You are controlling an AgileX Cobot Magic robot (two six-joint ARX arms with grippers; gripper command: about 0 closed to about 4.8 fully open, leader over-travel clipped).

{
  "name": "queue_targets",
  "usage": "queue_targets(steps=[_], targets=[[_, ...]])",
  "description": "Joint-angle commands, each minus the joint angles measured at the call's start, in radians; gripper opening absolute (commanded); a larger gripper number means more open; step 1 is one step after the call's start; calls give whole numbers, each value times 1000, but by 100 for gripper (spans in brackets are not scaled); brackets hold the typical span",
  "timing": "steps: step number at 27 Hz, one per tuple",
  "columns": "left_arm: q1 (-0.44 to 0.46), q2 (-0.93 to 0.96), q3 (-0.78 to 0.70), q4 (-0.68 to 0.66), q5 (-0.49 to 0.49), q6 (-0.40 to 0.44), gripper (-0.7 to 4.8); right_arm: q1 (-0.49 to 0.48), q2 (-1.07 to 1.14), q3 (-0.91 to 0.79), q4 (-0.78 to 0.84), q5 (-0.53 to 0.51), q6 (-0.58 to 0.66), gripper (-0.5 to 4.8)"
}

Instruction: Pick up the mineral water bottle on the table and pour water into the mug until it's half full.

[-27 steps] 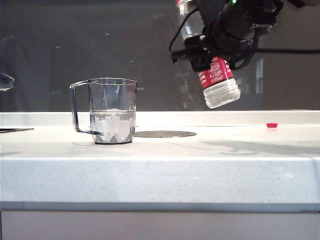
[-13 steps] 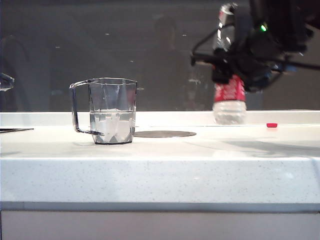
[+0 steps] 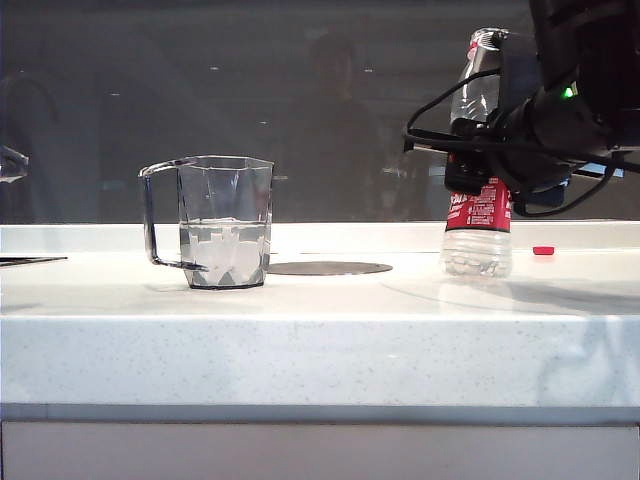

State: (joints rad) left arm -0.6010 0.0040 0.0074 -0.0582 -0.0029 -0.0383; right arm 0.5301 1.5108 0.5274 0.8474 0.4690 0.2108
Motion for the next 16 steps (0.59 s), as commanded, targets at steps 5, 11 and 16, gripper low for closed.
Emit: queue_targets(steps=[5,11,16], targets=[[2,0,3,6,3,2,-4,2,-6,-1,1,-53,7,255],[2,0,3,6,3,2,-4,2,-8,-1,-10,-80,6,356],[2,0,3,7,3,2,-4,17,-30,-1,-56,-83,6,423]])
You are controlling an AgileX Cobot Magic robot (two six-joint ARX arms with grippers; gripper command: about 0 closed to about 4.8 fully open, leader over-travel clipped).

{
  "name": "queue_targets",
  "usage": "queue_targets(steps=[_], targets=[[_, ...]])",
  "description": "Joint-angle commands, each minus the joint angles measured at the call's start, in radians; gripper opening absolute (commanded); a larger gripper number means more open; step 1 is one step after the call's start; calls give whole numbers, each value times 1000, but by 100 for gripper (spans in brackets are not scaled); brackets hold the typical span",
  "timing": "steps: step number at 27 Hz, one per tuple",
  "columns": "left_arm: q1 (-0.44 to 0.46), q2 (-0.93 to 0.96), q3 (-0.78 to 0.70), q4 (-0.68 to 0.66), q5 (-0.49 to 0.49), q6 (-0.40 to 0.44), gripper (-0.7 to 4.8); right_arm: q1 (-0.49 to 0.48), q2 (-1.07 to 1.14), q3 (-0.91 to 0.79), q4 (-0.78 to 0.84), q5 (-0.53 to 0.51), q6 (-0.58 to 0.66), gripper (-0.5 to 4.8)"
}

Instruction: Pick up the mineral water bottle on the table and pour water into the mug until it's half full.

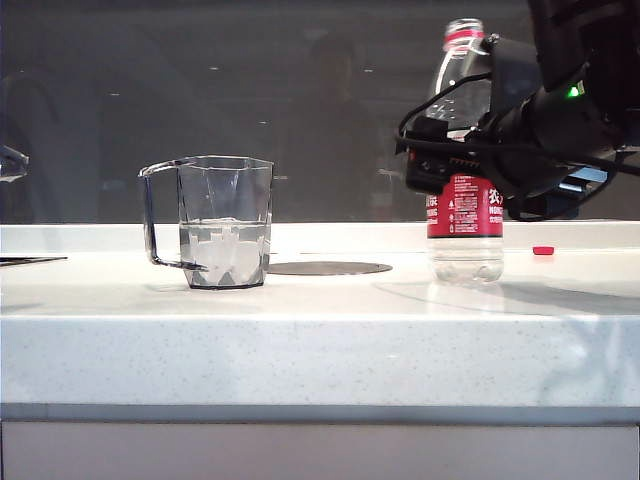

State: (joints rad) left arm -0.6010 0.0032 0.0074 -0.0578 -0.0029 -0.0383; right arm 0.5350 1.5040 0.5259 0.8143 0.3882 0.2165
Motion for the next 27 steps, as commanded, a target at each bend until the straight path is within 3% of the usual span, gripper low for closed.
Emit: queue_targets(steps=[1,8,27], targets=[[2,1,3,6,3,2,-4,14,-33,0,-40,-3,0,423],[2,1,3,6,3,2,-4,35,-106,0,-142,-5,0,479],[3,1,3,6,3,2,-4,99,-191,0,-244,59,0,479]])
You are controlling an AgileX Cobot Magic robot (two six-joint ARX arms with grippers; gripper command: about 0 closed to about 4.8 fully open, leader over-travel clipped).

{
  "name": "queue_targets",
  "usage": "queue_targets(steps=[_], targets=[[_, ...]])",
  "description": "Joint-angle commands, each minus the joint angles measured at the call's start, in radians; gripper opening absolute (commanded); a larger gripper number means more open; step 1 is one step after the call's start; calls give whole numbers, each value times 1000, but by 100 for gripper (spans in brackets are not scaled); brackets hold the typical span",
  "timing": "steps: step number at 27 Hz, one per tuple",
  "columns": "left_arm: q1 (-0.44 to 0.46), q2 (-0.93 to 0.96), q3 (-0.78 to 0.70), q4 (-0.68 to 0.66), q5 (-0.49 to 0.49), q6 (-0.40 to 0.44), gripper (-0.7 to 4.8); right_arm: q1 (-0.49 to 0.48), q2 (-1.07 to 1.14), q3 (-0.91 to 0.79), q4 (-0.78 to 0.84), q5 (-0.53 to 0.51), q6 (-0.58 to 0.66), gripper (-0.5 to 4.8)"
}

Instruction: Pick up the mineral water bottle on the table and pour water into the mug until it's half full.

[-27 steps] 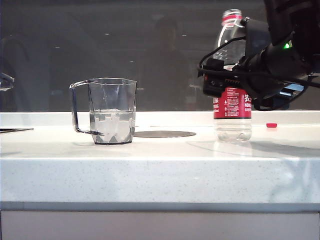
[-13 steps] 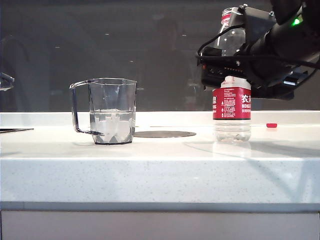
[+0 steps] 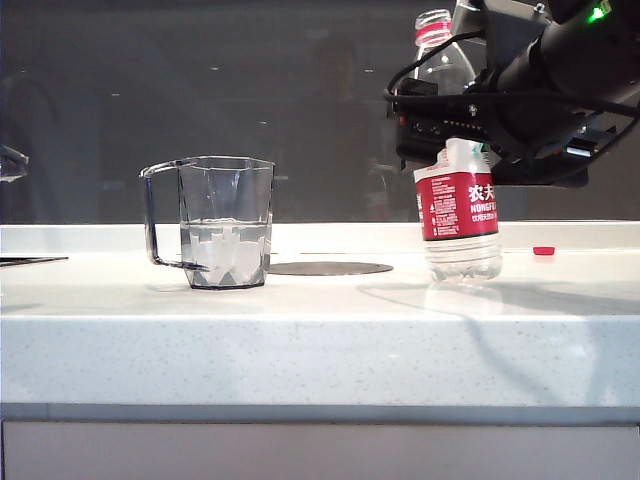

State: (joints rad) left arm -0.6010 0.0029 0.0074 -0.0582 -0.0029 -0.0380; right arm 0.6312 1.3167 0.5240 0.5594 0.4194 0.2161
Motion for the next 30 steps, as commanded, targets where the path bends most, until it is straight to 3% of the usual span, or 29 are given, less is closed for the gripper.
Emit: queue_targets(steps=[1,11,14,18,22,30], targets=[[3,1,3,6,3,2,-4,3,-4,2,8,40,0,479],[3,1,3,7,3,2,-4,3,-8,2,-77,64,2,479],[4,1,3,6,3,2,-4,4,-32,1,-111,142,23,479],[18,1,3,6,7,1,-4,5,-88,-12,-153,137,22,479],[71,1,3,6,7,2,-4,10,-139,-17,-230,93,47,479],[244,1,3,6,6,2,-4,85,-230,-18,-370,110,47,479]])
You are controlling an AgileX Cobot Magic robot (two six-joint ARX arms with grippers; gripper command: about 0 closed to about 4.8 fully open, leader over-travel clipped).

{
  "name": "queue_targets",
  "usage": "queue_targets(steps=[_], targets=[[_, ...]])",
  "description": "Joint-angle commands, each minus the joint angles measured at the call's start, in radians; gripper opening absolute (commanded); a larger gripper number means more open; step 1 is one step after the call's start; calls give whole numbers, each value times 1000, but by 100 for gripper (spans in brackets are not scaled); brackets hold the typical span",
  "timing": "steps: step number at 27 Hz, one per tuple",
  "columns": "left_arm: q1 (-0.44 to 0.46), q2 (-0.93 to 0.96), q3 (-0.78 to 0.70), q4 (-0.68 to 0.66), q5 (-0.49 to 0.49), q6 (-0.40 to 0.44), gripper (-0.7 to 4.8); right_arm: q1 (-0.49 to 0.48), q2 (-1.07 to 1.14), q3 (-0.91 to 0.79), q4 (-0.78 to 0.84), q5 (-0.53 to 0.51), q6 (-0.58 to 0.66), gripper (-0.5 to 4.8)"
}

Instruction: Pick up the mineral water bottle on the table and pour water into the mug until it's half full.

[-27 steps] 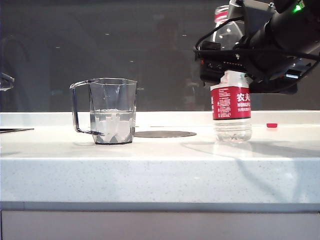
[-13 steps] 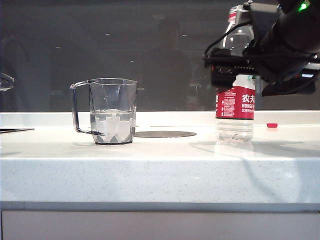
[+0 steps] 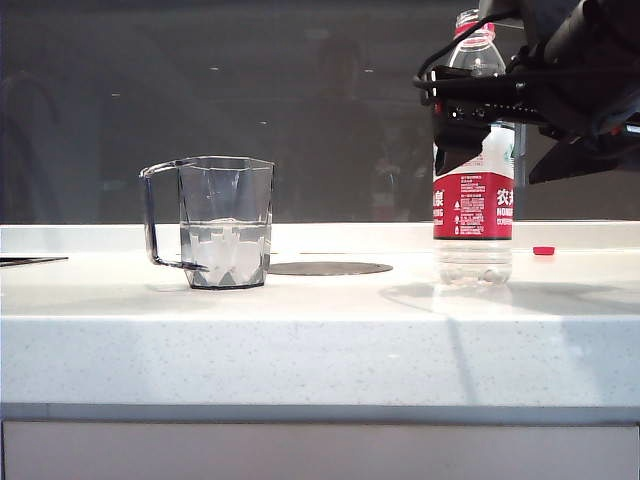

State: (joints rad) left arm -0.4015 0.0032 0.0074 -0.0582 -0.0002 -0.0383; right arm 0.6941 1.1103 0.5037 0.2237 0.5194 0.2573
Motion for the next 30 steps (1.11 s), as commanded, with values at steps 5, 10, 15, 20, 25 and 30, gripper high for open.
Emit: queue_targets(steps=[5,10,15,20,25,30], targets=[[100,1,3,6,4,2,-4,53,-55,2,-98,48,10,479],[149,1,3,6,4,2,-4,72,-138,1,-238,53,35,479],[201,1,3,6,4,2,-4,80,-241,0,-313,66,35,479],[264,1,3,6,4,2,-4,80,-367,0,-378,60,35,479],[313,1,3,6,4,2,-4,80,-585,0,-523,33,69,479],[338,1,3,6,2,2,-4,78,-752,-2,-628,29,91,479]])
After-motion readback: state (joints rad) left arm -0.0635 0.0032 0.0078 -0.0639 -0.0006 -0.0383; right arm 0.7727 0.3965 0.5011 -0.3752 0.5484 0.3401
